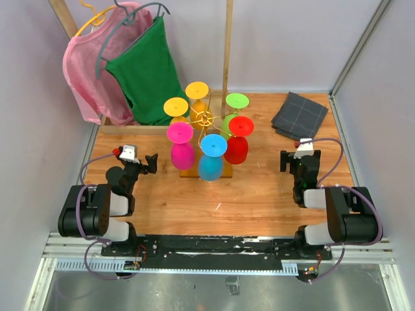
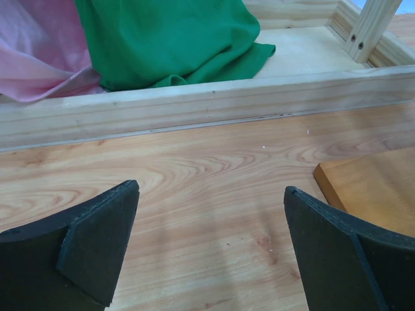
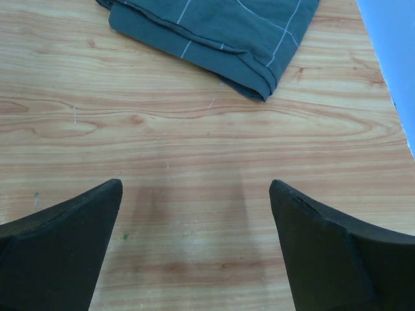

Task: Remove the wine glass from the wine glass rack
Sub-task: Pick up the wine glass from the wine rack.

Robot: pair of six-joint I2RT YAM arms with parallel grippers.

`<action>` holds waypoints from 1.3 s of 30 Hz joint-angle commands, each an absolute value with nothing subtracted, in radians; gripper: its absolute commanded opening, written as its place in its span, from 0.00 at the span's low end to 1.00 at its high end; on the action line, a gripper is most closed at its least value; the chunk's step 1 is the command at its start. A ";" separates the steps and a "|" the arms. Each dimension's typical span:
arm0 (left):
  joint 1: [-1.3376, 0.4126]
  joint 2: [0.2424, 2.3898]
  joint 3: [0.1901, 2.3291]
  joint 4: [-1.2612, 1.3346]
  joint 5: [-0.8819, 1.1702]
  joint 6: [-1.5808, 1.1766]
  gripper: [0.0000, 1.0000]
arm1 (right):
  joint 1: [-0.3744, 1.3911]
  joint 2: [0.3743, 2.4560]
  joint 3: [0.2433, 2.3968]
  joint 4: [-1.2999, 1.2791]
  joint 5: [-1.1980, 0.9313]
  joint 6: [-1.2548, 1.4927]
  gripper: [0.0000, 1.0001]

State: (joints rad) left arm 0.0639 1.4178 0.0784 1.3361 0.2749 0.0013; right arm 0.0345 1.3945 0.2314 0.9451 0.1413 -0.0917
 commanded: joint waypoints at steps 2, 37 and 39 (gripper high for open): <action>0.061 1.424 0.091 1.363 0.281 0.023 0.99 | 0.044 1.390 0.242 0.958 0.157 -0.093 0.98; 0.098 1.075 1.087 -0.335 0.374 -0.155 0.99 | 0.000 1.078 1.029 -0.399 0.159 0.090 0.98; 0.110 1.091 1.147 -0.393 0.431 -0.180 0.99 | -0.022 1.066 1.046 -0.424 0.121 0.093 0.98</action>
